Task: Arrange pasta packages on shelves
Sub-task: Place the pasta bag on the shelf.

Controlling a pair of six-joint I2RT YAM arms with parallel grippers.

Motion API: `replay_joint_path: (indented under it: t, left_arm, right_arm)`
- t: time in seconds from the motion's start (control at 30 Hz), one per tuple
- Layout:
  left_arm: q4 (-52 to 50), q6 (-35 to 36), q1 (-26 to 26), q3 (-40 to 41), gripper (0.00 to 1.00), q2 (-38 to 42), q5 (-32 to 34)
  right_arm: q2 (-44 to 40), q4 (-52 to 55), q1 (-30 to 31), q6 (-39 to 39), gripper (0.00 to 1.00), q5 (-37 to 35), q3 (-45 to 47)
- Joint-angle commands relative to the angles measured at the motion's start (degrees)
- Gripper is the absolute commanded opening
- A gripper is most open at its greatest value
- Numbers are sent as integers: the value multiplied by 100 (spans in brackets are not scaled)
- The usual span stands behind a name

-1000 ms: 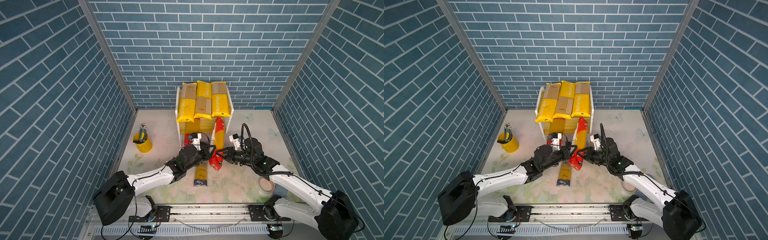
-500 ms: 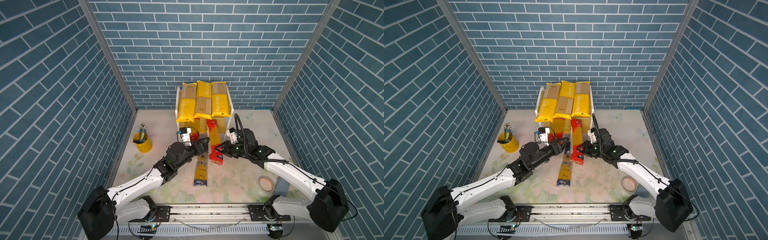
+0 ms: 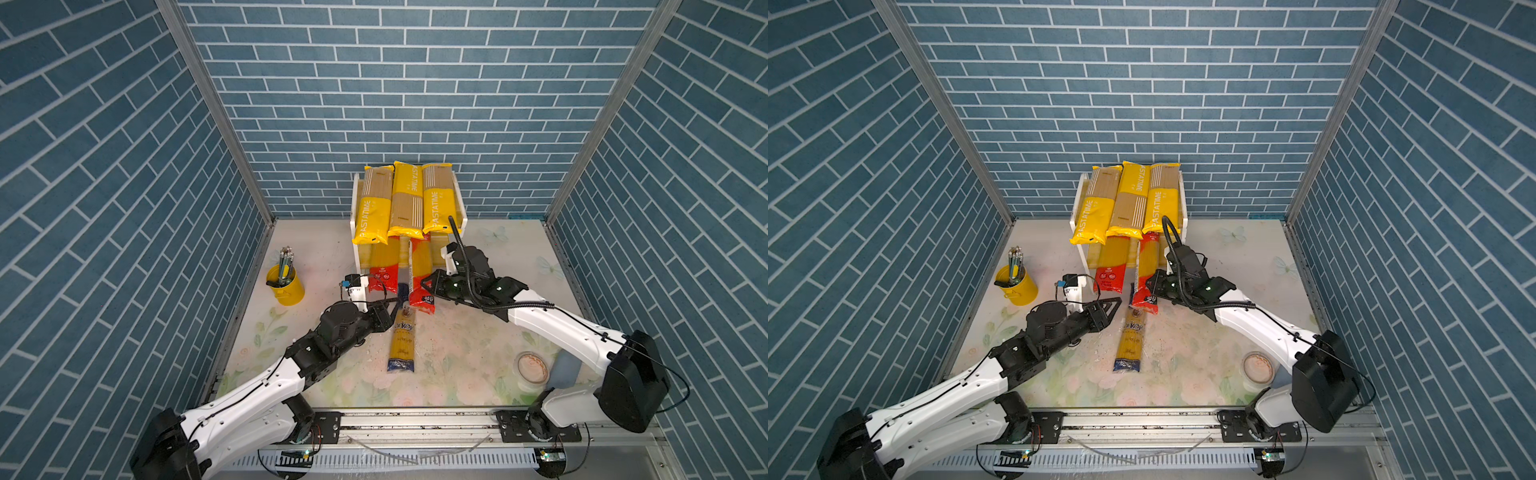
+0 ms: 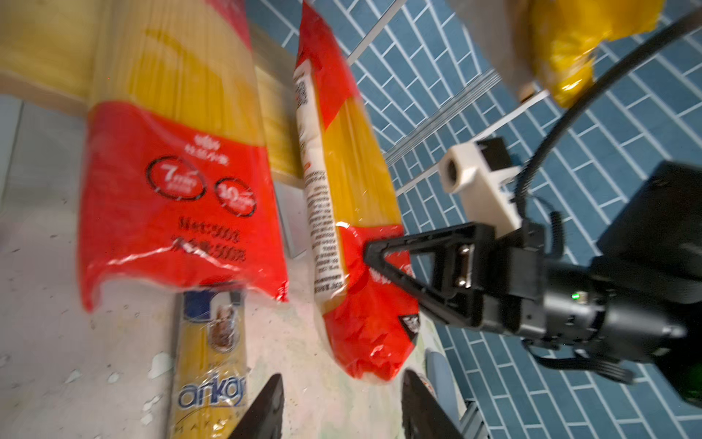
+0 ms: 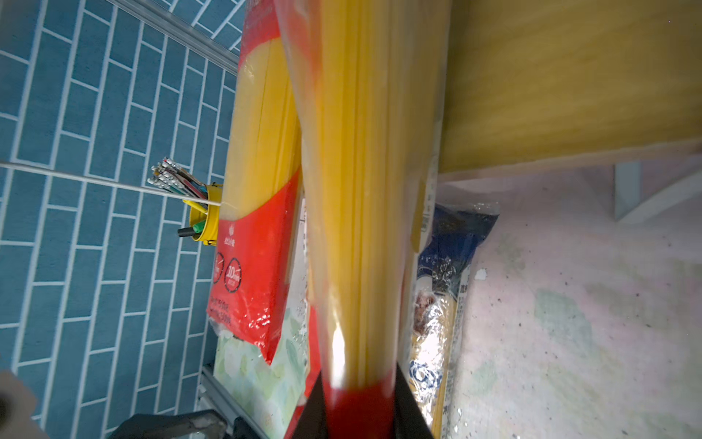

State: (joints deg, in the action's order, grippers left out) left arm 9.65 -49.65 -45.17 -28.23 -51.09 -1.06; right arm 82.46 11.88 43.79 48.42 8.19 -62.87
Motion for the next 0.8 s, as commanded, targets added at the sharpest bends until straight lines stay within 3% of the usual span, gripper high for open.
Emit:
replay_joint_path:
  t: [0.0, 0.23, 0.47, 0.57, 0.77]
  left_arm:
    - [-151, 87, 34, 131, 51, 39, 91]
    - [141, -47, 20, 256, 51, -213, -56]
    - [661, -164, -18, 197, 51, -764, -308]
    - [804, -152, -51, 75, 51, -974, -402]
    - [999, -61, -84, -196, 51, -1330, -492]
  right_arm:
    - [65, -628, 115, -620, 5, -689, -797]
    - [496, -592, 160, -652, 8, -914, -1352]
    - [973, -259, 155, -676, 33, -1025, -1847]
    - [1015, -141, 156, -743, 39, -880, -1947]
    - [578, -117, 165, -791, 41, -648, -1452]
